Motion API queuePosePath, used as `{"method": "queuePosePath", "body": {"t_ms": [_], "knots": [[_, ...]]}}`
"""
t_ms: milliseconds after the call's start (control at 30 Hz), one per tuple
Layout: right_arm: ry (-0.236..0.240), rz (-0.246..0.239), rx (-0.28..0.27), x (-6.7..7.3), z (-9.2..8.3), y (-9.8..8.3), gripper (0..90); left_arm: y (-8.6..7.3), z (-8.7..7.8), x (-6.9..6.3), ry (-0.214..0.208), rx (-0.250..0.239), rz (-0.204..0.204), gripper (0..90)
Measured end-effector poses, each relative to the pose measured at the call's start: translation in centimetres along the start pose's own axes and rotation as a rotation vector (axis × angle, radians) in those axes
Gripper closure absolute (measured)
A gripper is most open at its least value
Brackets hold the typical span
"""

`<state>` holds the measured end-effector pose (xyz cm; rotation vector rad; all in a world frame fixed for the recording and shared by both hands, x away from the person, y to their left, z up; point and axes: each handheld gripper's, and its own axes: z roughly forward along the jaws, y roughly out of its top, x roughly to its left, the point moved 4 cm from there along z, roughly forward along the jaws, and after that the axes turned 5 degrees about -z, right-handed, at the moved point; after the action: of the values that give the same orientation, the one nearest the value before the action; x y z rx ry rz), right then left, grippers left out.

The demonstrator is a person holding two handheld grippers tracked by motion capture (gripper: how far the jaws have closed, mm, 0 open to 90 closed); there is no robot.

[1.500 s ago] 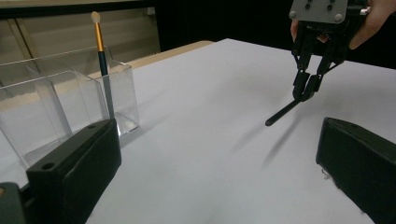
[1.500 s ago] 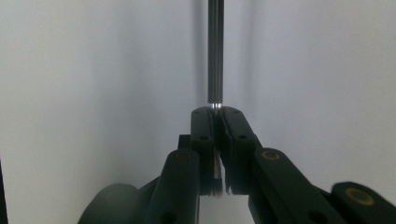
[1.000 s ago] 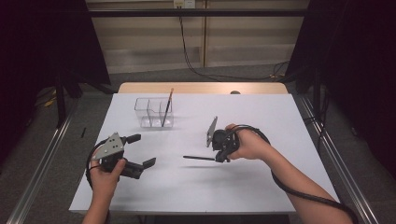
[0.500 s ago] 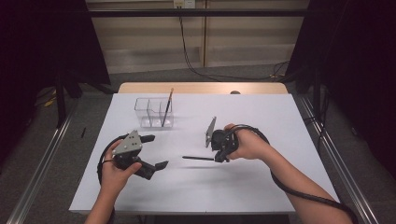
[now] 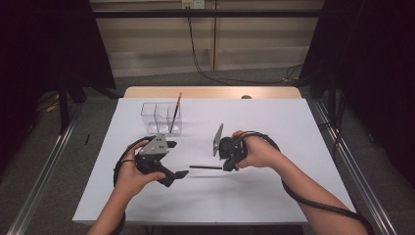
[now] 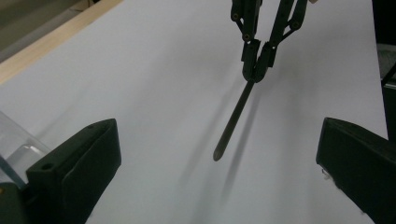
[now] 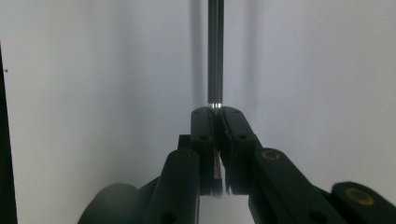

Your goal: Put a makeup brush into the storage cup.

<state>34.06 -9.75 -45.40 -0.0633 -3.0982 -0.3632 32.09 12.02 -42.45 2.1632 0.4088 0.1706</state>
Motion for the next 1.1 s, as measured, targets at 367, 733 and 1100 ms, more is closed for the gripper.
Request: {"method": "queuePosePath", "body": {"t_ms": [367,733,1100], "knots": [[-0.002,-0.007,0.006,0.1,0.0,0.2,84.3,1.4,2.0,-0.7,-0.066,0.127,0.033,0.0],[-0.005,-0.024,0.005,0.1,-0.2,0.6,84.3,1.8,3.5,-0.5,-0.061,0.249,0.009,5.1],[-0.002,-0.030,0.010,0.1,-0.1,0.7,84.3,2.3,3.7,-0.5,-0.080,0.314,-0.003,33.1]]}}
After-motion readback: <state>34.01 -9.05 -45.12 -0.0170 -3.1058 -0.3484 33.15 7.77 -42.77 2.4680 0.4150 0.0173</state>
